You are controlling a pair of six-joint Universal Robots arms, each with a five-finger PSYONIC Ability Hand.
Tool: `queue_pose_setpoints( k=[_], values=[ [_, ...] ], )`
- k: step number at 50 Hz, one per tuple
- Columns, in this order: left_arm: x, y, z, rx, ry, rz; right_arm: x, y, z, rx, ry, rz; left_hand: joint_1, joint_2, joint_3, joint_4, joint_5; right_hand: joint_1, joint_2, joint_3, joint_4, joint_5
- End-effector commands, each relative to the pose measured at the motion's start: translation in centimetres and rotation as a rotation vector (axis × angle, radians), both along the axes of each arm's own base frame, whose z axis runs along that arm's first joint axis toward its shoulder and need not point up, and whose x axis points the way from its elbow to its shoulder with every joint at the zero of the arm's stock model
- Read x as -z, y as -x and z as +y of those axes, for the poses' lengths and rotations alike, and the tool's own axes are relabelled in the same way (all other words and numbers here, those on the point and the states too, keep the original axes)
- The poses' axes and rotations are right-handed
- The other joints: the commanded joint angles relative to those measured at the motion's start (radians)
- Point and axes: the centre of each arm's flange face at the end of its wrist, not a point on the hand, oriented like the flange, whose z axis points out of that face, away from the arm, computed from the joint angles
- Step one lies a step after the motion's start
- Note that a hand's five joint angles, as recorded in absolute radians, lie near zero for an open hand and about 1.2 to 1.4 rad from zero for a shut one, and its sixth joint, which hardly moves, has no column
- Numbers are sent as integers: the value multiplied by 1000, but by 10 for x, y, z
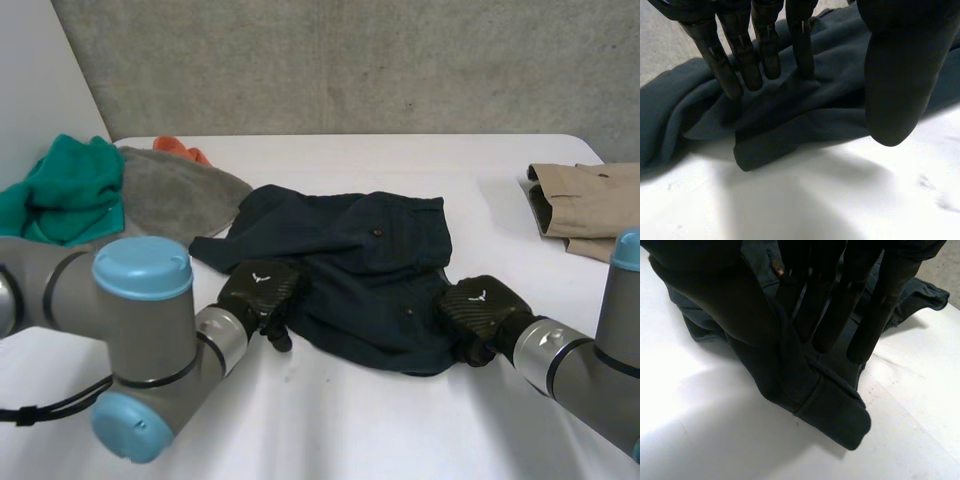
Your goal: Fold the laundry.
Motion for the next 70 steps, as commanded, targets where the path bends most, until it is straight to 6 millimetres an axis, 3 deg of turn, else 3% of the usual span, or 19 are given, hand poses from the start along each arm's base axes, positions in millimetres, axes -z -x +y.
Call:
queue_pose_setpoints(
  k=[1,9,16,20,24,26,29,30,33,36,40,43,46,51,52,55,59,63,70],
  values=[
    [10,10,-16,1,7,-6,-15,-2,1,25,9,-63,48,53,53,67,69,324,223,212,203,227],
    [17,18,-28,54,104,-104,-30,-2,-5,67,29,-131,224,229,229,243,245,324,223,212,203,227],
    [24,24,-38,64,168,-122,-30,-1,-13,100,58,-124,916,921,920,934,937,324,223,212,203,227],
    [16,28,-39,60,213,-97,-34,-4,-19,109,86,-122,917,922,921,935,938,324,223,212,203,227],
    [-55,25,-37,29,349,-10,-55,-8,-27,111,159,-136,917,922,921,935,938,324,223,212,203,227],
    [-120,18,-26,12,479,79,-113,-6,-25,118,310,-177,917,922,921,935,938,324,223,212,203,227],
    [-164,11,-14,3,573,143,-152,-3,-17,120,390,-207,917,922,921,935,938,324,223,212,203,227],
    [-197,3,-4,-9,645,194,-179,0,-12,121,446,-228,917,922,921,935,938,324,223,212,203,227],
    [-252,-11,16,-26,771,282,-225,6,-2,130,547,-271,917,922,921,935,938,324,223,212,203,227],
    [-297,-25,35,-42,876,353,-266,9,10,125,650,-310,917,922,921,935,938,324,223,212,203,227],
    [-327,-34,45,-53,945,395,-309,14,24,140,769,-369,917,922,921,935,938,324,223,212,203,227],
    [-337,-34,45,-59,973,412,-326,17,25,163,807,-414,917,922,921,935,938,324,223,212,203,227],
    [-332,-28,32,-64,960,400,-328,15,20,170,797,-437,917,922,921,935,938,324,223,212,203,227],
    [-279,-6,8,-32,810,311,-264,-3,-19,170,581,-353,917,922,921,935,938,324,223,212,203,227],
    [-251,1,5,-11,724,268,-255,-6,-21,166,555,-345,731,736,736,750,752,324,223,212,203,227],
    [-213,9,8,19,604,227,-235,-14,-17,139,502,-327,115,119,119,133,135,324,223,212,203,227],
    [-148,14,5,25,383,199,-223,-16,-16,130,475,-309,-68,-63,-64,-50,-47,324,223,212,203,227],
    [-105,16,3,12,216,206,-220,-17,-16,127,469,-306,-142,-138,-138,-124,-122,324,223,212,203,227],
    [-57,23,-2,17,72,184,-218,-27,-3,86,456,-313,-239,-234,-235,-221,-218,324,223,212,203,227]
  ],
)
